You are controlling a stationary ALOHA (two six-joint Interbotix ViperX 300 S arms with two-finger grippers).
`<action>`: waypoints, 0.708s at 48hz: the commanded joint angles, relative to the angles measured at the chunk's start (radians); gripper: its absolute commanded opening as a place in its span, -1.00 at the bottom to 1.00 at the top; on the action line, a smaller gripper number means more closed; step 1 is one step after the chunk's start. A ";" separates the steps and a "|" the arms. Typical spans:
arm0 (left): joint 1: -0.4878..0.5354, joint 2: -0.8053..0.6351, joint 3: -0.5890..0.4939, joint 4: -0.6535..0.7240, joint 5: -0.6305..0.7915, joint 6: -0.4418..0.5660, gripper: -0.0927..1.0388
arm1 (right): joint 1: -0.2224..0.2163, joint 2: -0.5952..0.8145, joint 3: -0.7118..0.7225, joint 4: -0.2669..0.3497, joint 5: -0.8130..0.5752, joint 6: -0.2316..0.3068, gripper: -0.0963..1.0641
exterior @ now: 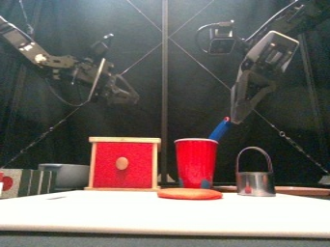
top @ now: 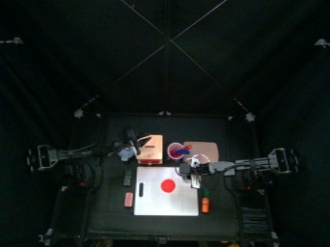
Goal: Get the cutter from the drawer then cut the dough then place the extra dough in the bowl
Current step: Cut the dough
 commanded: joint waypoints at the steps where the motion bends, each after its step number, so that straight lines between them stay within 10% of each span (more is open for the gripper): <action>1: -0.066 -0.043 0.055 -0.018 -0.138 0.008 0.37 | -0.005 -0.017 -0.011 0.015 0.020 -0.002 0.49; 34: -0.308 -0.032 0.187 0.037 -0.241 0.017 0.36 | -0.066 0.061 0.055 -0.055 -0.020 -0.003 0.66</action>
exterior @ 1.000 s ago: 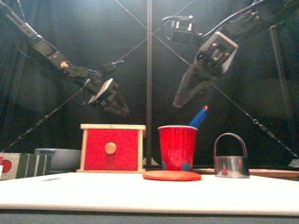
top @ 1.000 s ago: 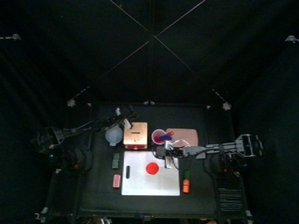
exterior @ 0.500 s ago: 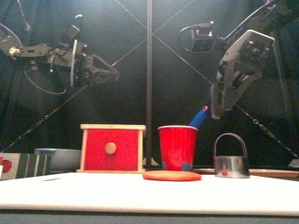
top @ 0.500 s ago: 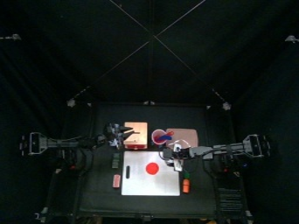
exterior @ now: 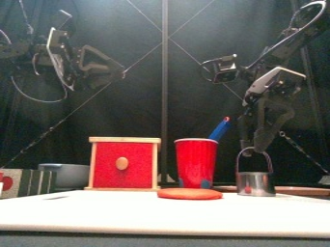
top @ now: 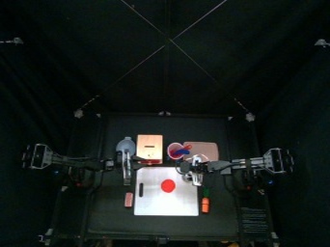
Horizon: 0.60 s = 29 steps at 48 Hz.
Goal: Get the cutter from the drawer then cut the dough then place the extra dough in the bowl
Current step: Cut the dough
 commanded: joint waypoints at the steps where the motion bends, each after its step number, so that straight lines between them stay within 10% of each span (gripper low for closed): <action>1: -0.009 0.008 0.000 -0.018 -0.009 -0.002 0.36 | -0.005 -0.005 -0.009 -0.008 -0.020 0.002 0.65; 29: -0.012 0.011 0.023 -0.084 -0.009 0.006 0.36 | 0.025 0.000 -0.055 0.008 -0.012 0.000 -0.12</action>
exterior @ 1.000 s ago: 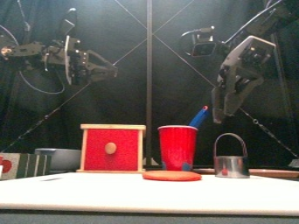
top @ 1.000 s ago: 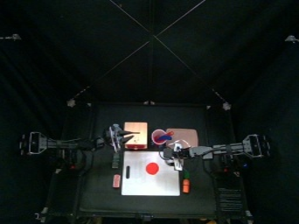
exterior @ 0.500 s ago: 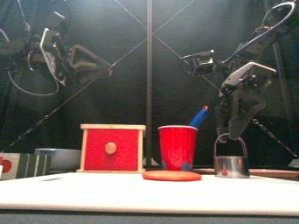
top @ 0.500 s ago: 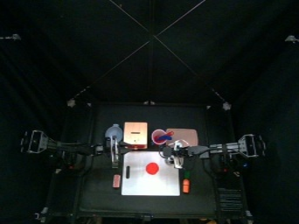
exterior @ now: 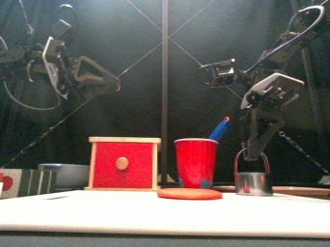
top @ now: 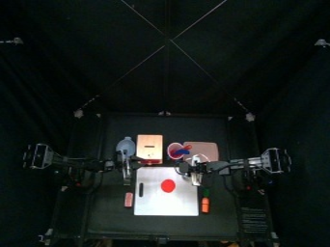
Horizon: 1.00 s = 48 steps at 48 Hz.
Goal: Get the cutter from the drawer then cut the dough then place the extra dough in the bowl
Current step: Cut the dough
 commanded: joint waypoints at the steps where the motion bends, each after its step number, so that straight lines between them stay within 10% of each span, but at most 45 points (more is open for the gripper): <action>1: 0.000 0.000 -0.009 -0.011 -0.008 0.003 0.36 | 0.029 -0.029 -0.060 0.017 0.006 0.002 -0.12; 48: 0.003 0.023 0.017 -0.037 -0.008 -0.003 0.35 | 0.140 0.245 -0.423 -0.029 0.121 0.000 -0.12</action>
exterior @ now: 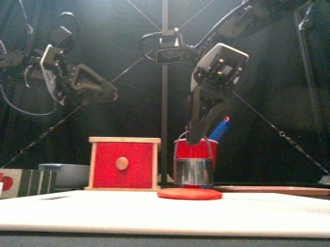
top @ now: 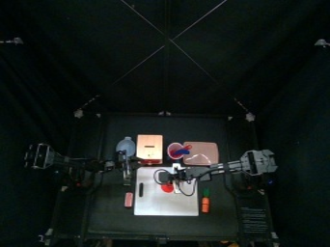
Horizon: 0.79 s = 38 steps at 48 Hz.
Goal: Get the cutter from the drawer then cut the dough then place the extra dough in the bowl
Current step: Cut the dough
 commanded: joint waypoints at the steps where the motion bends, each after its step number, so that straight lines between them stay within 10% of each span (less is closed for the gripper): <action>1: 0.002 0.002 -0.006 -0.012 -0.008 0.000 0.35 | 0.009 -0.029 -0.029 0.000 -0.005 0.000 -0.12; 38: 0.000 0.002 0.000 -0.026 -0.006 -0.002 0.35 | 0.015 0.015 -0.014 0.000 -0.040 0.002 -0.12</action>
